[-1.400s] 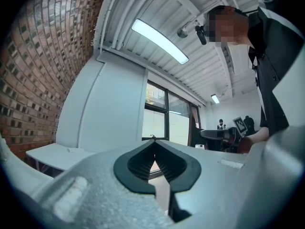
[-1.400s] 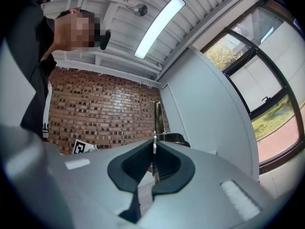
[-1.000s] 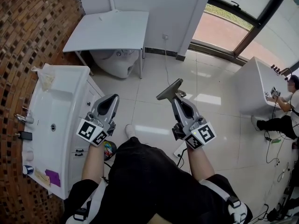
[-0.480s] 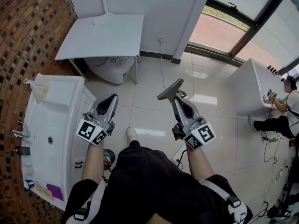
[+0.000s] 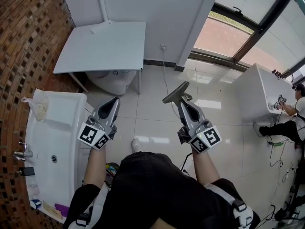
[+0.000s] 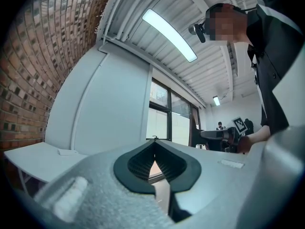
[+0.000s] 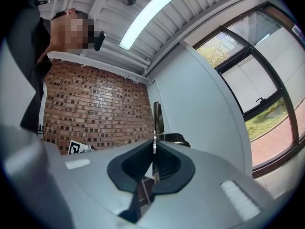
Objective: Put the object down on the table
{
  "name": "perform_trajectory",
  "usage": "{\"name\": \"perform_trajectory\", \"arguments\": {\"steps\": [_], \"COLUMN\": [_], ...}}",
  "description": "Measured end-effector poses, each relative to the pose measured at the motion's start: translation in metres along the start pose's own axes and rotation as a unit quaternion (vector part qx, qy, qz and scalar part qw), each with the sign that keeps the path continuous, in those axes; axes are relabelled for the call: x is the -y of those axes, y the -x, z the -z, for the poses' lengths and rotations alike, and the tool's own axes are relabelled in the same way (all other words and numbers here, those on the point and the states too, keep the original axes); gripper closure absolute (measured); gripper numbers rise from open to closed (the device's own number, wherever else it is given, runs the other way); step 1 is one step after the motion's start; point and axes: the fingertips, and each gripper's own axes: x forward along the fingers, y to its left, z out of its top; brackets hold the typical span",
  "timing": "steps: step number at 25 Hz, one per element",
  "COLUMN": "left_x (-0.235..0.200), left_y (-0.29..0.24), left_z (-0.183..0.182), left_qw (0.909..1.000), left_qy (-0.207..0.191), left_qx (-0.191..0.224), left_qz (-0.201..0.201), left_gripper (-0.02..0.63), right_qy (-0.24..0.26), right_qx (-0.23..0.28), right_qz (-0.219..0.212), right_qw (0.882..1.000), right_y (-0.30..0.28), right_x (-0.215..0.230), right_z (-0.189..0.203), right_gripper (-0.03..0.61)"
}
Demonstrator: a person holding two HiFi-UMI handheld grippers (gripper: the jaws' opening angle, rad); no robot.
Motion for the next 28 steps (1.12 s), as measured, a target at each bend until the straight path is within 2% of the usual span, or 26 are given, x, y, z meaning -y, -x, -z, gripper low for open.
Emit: {"name": "perform_trajectory", "arguments": {"steps": [9,13,19,22,26,28], "left_x": [-0.069,-0.093,-0.117,-0.133,-0.141,-0.141], "left_y": [-0.001,0.008,0.033,0.041,0.042,0.039], "left_z": [-0.012,-0.003,0.009,0.003,-0.001,-0.002], "left_qw": [0.9999,1.0000,0.9991,0.9983,0.9977,0.9979], "left_qy": [-0.005,0.004,0.024,0.025,0.024,0.018], "left_qx": [0.006,0.003,-0.001,0.010,0.016,0.014], "left_qz": [-0.006,-0.009,-0.035,-0.051,-0.061,-0.061], "left_gripper": [0.617,0.617,0.617,0.617,0.617,0.617], "right_qy": [-0.001,0.008,0.004,-0.010,0.018,0.012], "right_qx": [-0.004,-0.015,-0.047,-0.037,-0.038,-0.033], "right_qz": [-0.003,-0.017,-0.012,-0.018,-0.035,-0.044], "right_qw": [1.000,1.000,0.999,0.999,0.999,0.998], "right_y": [-0.071,-0.094,-0.109,-0.129,-0.146,-0.153], "right_x": [-0.006,-0.018,-0.022,-0.031,-0.036,-0.037], "right_z": [0.009,0.019,0.039,0.032,0.029,0.026], "right_gripper": [0.574,0.574,0.574,0.574,0.574,0.574]}}
